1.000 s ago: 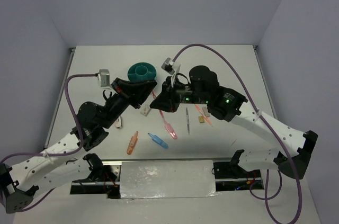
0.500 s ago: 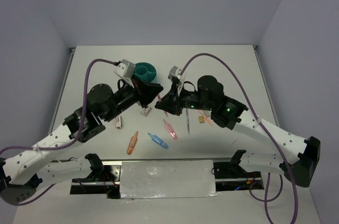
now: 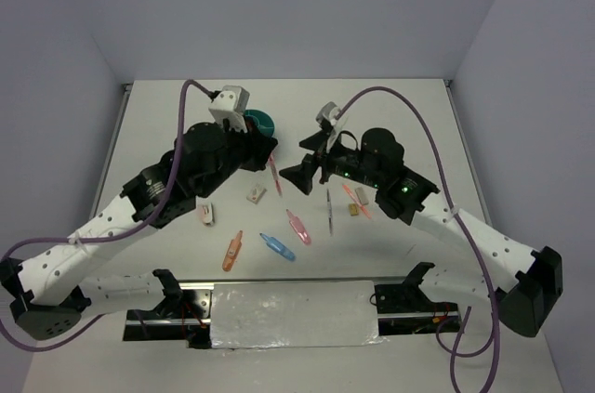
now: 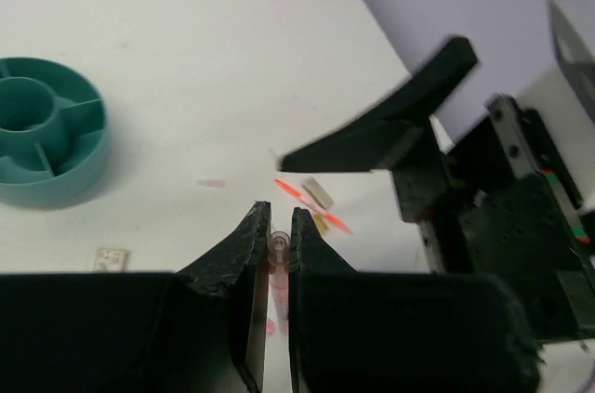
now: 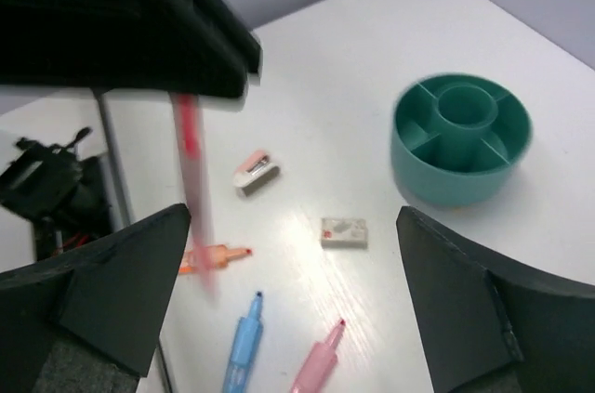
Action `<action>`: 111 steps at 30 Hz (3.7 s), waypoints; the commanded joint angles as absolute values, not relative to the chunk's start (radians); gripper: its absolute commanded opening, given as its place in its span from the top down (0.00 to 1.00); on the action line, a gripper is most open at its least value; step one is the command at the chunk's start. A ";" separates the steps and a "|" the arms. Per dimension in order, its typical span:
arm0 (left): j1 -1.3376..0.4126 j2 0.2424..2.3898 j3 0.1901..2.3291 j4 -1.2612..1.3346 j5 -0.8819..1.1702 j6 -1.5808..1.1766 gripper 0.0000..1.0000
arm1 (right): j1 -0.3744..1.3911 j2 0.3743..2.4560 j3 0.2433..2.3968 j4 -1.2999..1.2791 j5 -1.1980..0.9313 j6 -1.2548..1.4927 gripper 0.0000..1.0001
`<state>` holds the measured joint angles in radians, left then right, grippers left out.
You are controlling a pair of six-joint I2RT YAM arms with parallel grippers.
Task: Sort the stationery into containers
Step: Place the pen in the storage box, then pick up the pen from the center of the board, then close the pen cap on the pen.
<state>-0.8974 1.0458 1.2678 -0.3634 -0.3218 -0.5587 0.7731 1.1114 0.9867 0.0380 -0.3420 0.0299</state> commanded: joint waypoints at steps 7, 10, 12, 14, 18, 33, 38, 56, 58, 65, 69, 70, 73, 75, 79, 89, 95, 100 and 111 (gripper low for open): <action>-0.619 1.316 1.459 -0.322 -0.640 -0.529 1.00 | 0.680 0.783 0.749 0.008 -0.022 0.231 0.00; -0.509 1.445 1.518 -0.235 -0.646 -0.500 1.00 | 0.683 0.729 0.712 -0.040 -0.008 0.281 0.00; -0.477 1.520 1.545 -0.166 -0.637 -0.444 1.00 | 0.683 0.704 0.683 -0.043 -0.034 0.301 0.00; -0.460 1.581 1.575 -0.082 -0.635 -0.396 1.00 | 0.684 0.677 0.664 -0.044 -0.067 0.313 0.00; -0.419 1.676 1.617 -0.009 -0.579 -0.357 1.00 | 0.686 0.649 0.657 -0.080 -0.086 0.318 0.00; -0.350 1.796 1.523 0.115 -0.505 -0.417 1.00 | 0.687 0.542 0.759 -0.244 -0.044 0.261 0.00; -0.348 1.764 1.444 0.137 -0.469 -0.456 0.97 | 0.687 0.566 0.782 -0.236 -0.049 0.244 0.00; -0.359 1.513 1.511 -0.370 -0.339 -0.592 0.01 | 0.684 1.262 0.911 -0.462 0.314 0.551 0.09; -0.368 1.485 1.513 -0.470 -0.307 -0.604 0.01 | 0.684 1.322 0.899 -0.425 0.318 0.564 0.24; -0.400 1.192 1.264 -0.638 -0.270 -0.598 0.01 | 0.687 1.522 0.862 -0.335 0.223 0.578 0.54; -0.405 1.100 1.183 -0.676 -0.288 -0.568 0.01 | 0.698 1.584 0.859 -0.319 0.235 0.583 0.55; -0.406 1.089 1.172 -0.678 -0.285 -0.561 0.01 | 0.698 1.592 0.862 -0.319 0.236 0.578 0.57; -0.411 1.072 1.134 -0.681 -0.273 -0.557 0.01 | 0.698 1.624 0.865 -0.317 0.225 0.580 0.66; -0.414 1.072 1.114 -0.672 -0.267 -0.564 0.01 | 0.701 1.656 0.864 -0.322 0.222 0.589 0.71; -0.423 1.100 1.103 -0.652 -0.268 -0.581 0.01 | 0.722 1.671 0.847 -0.325 0.219 0.612 0.83; -0.624 1.382 1.185 -0.436 -0.236 -0.754 0.01 | 0.727 1.202 0.752 -0.317 0.269 0.583 1.00; -0.706 1.699 1.401 -0.483 -0.415 -1.070 0.01 | 0.631 0.988 0.773 -0.514 0.328 0.531 1.00; -0.730 1.941 1.587 -0.641 -0.457 -1.331 0.12 | 0.618 0.933 0.769 -0.552 0.331 0.514 1.00; -0.770 2.213 1.881 -0.864 -0.528 -1.519 0.26 | 0.617 0.897 0.741 -0.525 0.275 0.468 1.00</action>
